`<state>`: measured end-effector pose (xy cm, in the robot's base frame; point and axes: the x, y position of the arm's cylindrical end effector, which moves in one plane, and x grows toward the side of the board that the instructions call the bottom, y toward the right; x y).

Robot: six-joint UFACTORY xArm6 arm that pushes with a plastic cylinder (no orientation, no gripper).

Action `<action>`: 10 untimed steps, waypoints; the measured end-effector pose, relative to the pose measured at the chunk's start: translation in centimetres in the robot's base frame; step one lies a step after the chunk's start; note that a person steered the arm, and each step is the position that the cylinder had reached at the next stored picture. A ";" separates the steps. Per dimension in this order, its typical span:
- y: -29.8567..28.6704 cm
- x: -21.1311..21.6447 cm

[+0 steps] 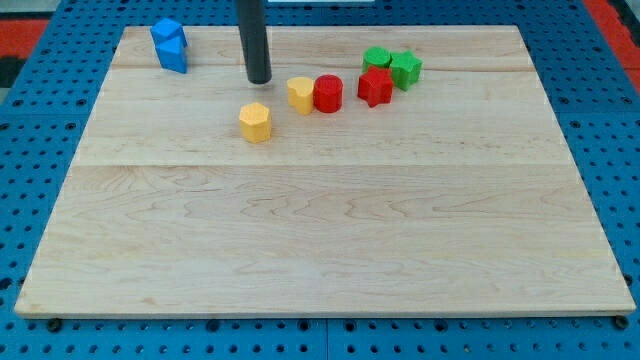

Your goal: Move the yellow heart a bit down and left

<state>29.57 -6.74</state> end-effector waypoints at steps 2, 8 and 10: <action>3.2 4.1; 12.4 8.2; 3.4 10.8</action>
